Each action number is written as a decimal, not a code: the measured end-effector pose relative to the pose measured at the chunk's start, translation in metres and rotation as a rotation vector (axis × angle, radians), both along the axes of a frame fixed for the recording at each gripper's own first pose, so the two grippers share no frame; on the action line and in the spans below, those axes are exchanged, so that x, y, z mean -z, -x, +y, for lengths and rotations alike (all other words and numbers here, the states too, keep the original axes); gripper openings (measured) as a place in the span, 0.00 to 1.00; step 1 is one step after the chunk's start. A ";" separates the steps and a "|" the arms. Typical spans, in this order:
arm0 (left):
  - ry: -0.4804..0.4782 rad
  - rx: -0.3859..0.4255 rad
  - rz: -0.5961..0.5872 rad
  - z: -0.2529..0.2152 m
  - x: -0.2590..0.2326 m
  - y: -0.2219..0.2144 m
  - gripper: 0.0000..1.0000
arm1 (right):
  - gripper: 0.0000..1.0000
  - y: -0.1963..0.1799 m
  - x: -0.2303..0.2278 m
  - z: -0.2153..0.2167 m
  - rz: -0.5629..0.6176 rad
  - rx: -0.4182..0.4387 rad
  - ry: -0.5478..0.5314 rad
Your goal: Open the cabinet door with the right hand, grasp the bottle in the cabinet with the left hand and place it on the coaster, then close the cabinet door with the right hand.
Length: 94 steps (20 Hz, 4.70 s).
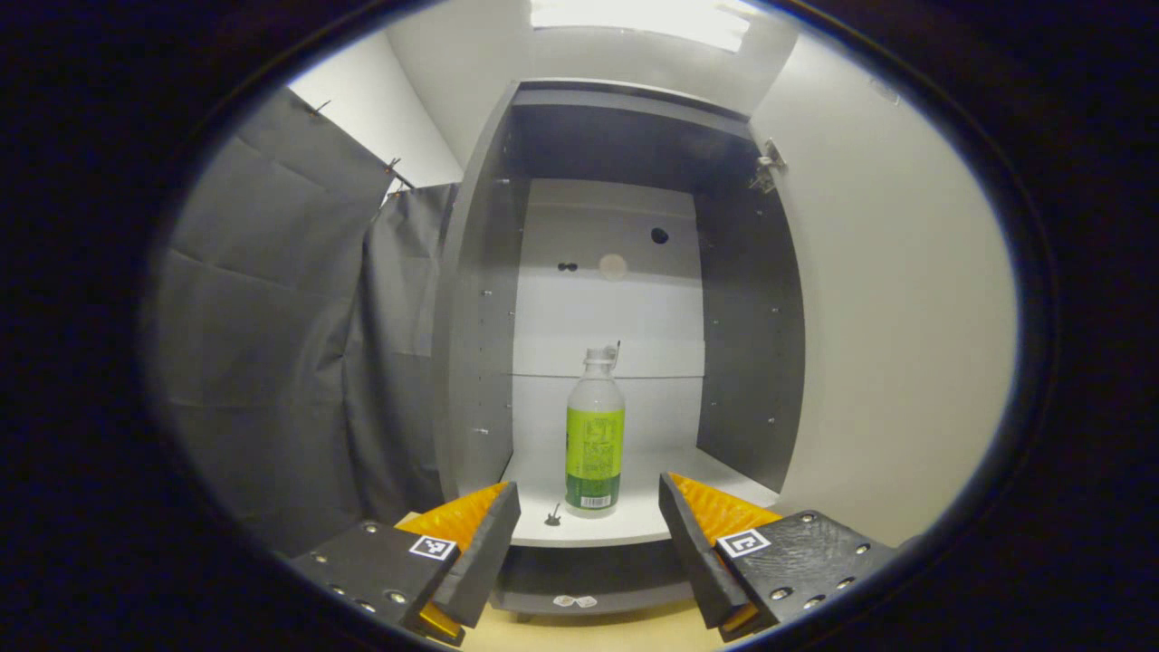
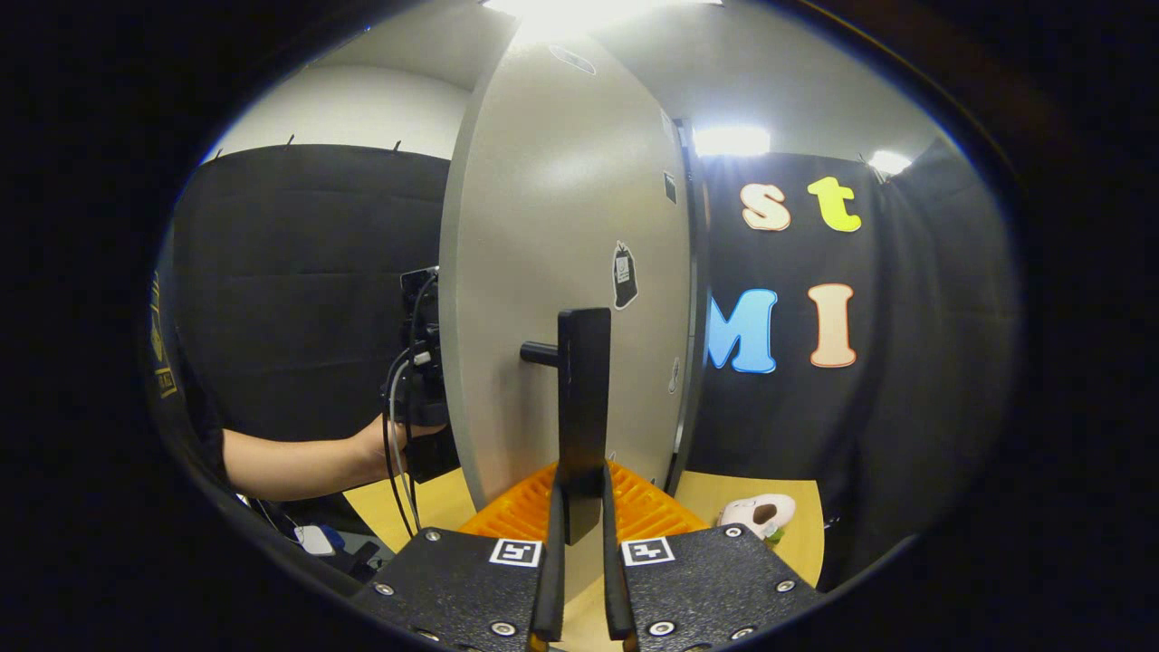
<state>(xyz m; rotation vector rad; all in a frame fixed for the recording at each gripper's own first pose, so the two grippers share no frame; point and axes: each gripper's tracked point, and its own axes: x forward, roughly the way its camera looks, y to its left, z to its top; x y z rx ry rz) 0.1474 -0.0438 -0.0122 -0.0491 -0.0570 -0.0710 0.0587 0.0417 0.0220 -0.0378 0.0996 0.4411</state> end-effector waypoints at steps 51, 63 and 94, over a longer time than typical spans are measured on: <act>-0.089 -0.237 -0.109 0.021 -0.064 0.031 0.70 | 0.94 -0.110 0.065 -0.240 -0.012 0.553 -0.168; -0.276 -0.471 -0.137 0.008 0.042 0.233 0.58 | 0.94 -0.192 0.108 -0.239 0.001 0.531 -0.123; -0.180 -0.499 0.007 0.045 0.320 0.267 0.92 | 0.95 -0.153 0.232 -0.176 0.214 0.484 0.206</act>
